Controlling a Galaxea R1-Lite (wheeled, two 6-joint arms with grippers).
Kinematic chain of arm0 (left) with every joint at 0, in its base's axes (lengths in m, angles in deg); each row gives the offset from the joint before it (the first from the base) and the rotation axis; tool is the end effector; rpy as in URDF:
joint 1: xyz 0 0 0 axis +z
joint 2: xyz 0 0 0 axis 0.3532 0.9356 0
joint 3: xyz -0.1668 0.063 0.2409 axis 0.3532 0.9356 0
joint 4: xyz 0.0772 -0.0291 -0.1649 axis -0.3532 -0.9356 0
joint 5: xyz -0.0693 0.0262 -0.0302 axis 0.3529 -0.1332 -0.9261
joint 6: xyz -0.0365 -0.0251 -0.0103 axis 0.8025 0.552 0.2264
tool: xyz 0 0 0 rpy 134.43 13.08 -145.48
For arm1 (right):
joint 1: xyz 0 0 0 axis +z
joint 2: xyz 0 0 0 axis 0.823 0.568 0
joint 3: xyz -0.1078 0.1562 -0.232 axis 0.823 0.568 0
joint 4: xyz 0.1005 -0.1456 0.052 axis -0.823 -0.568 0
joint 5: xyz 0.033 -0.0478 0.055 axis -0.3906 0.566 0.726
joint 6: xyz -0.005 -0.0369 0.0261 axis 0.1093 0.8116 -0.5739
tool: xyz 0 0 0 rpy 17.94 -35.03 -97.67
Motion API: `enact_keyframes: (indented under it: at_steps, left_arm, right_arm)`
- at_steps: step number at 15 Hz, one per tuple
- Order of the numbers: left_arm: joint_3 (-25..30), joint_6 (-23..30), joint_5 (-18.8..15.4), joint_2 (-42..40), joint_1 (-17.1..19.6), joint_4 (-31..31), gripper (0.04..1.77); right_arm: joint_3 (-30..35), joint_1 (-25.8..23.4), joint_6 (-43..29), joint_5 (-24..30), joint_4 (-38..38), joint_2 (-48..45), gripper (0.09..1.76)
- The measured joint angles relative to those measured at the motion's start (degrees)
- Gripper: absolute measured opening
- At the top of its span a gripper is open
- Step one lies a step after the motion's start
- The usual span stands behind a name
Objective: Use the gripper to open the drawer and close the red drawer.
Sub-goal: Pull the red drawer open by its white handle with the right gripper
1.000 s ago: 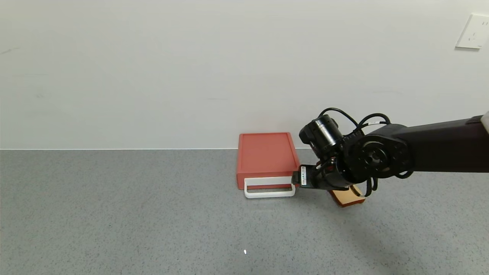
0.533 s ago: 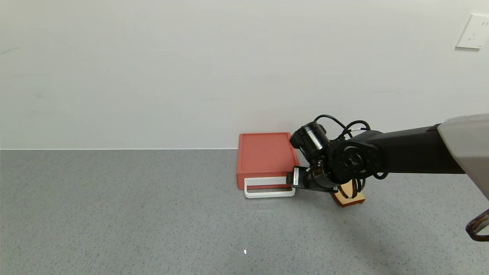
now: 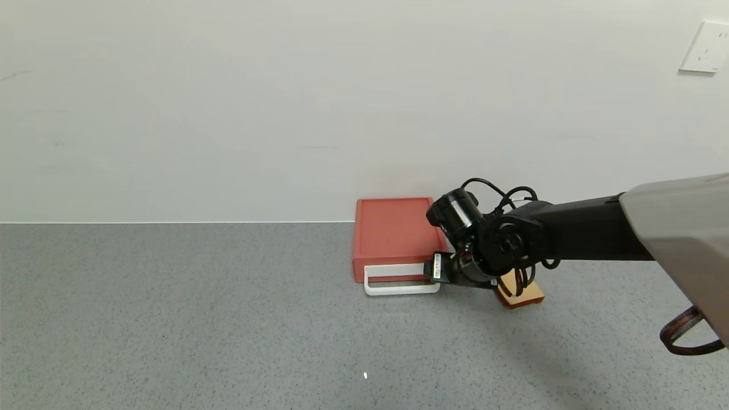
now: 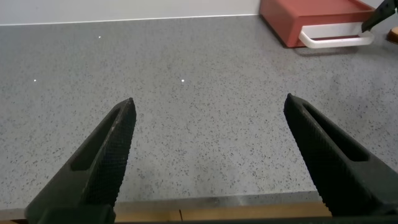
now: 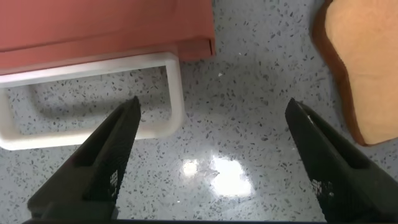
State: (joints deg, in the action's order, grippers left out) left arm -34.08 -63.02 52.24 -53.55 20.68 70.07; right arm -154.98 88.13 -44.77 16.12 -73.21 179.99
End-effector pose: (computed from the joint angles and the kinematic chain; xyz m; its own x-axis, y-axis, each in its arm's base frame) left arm -0.0061 -0.0006 0.0750 0.9999 -0.0153 -0.0025 0.0152 0.9998 -0.0104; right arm 0.3801 0.2283 0.1036 0.6242 0.0476 -0.7798 0.0914 0.9868 0.1334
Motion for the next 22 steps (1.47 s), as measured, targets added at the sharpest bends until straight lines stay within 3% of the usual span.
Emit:
enact_keyframes:
  at_steps: [12, 22]
  left_arm:
    - [0.00, 0.00, 0.00, 0.00, -0.02, 0.00, 1.72]
    - [0.00, -0.05, 0.06, 0.00, 0.00, 0.00, 1.72]
  right_arm:
    - [-2.84, -1.63, 7.14, 1.52, -1.90, 2.18, 1.71]
    - [-6.23, -3.15, 12.41, 6.84, -3.25, 4.00, 1.71]
